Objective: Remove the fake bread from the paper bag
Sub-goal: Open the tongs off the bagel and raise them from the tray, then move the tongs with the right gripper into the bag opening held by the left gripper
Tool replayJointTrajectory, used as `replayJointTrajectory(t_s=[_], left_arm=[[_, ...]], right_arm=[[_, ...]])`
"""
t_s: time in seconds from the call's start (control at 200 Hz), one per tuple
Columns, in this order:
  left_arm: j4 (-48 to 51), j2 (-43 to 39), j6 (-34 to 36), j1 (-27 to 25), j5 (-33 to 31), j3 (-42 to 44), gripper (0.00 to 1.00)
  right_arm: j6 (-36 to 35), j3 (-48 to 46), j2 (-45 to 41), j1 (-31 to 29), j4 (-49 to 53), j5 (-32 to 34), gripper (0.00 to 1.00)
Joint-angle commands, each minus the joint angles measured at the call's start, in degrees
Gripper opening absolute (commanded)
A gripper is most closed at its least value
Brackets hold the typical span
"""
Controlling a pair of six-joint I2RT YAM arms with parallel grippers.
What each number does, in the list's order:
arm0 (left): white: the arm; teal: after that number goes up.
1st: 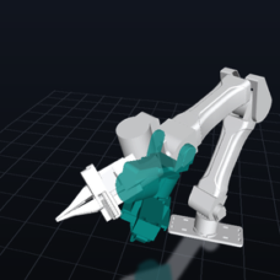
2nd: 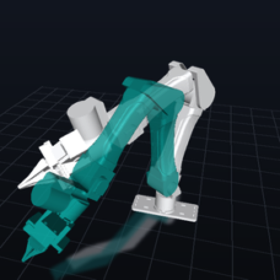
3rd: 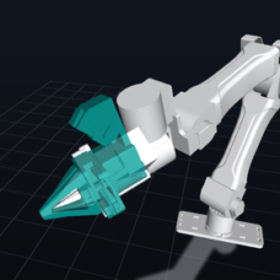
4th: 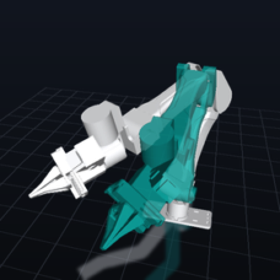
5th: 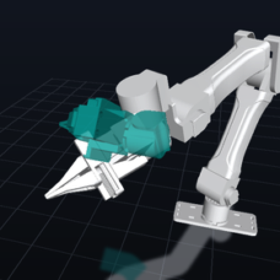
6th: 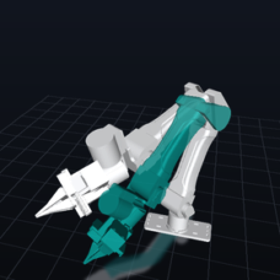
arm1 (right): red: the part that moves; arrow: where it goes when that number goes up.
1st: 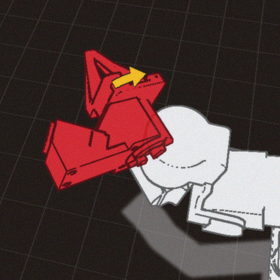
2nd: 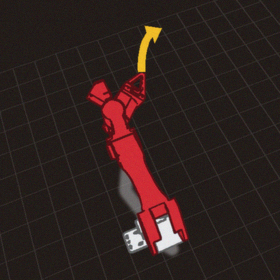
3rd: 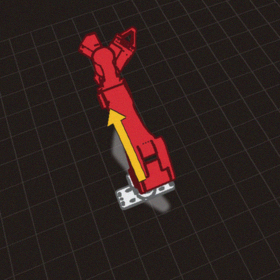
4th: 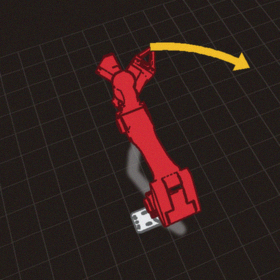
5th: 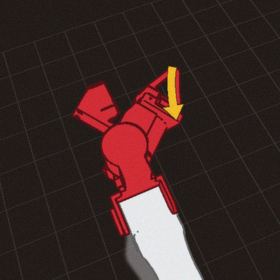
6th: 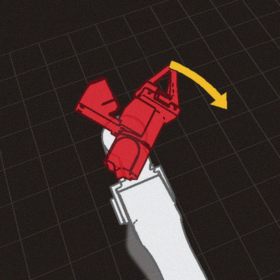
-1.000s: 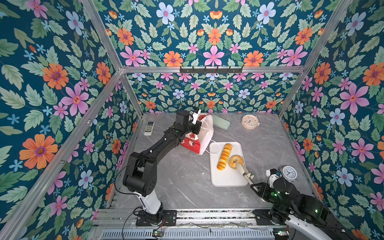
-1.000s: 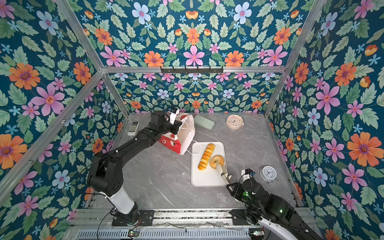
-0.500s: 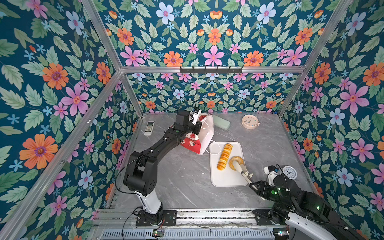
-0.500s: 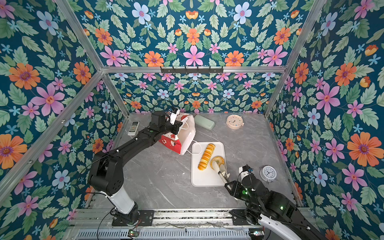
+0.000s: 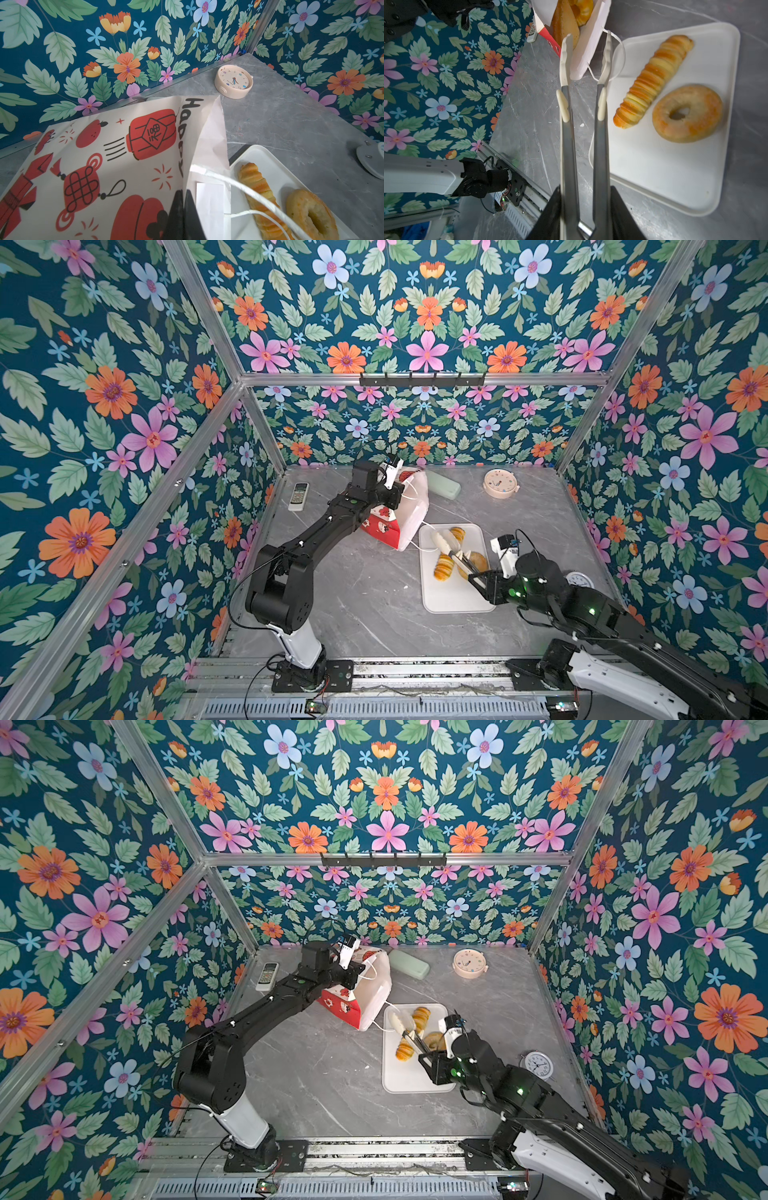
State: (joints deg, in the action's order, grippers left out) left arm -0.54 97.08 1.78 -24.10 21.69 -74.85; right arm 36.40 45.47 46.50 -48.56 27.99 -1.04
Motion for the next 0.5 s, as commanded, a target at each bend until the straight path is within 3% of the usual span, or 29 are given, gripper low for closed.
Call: replayJointTrajectory(t_s=[0.0, 0.15, 0.495], left_arm=[[0.89, -1.43, 2.3, -0.07, 1.07, -0.65, 0.0], [1.85, -2.98, 2.96, -0.08, 1.24, -0.28, 0.0], [4.71, -4.99, 4.55, -0.07, 0.97, -1.39, 0.0]], right_arm=[[-11.15, 3.44, 5.31, 0.03, -11.12, -0.11, 0.34], [-15.4, 7.37, 14.0, 2.63, -14.28, -5.06, 0.34], [-15.48, 7.95, 26.34, 8.84, -25.85, -15.79, 0.32]])
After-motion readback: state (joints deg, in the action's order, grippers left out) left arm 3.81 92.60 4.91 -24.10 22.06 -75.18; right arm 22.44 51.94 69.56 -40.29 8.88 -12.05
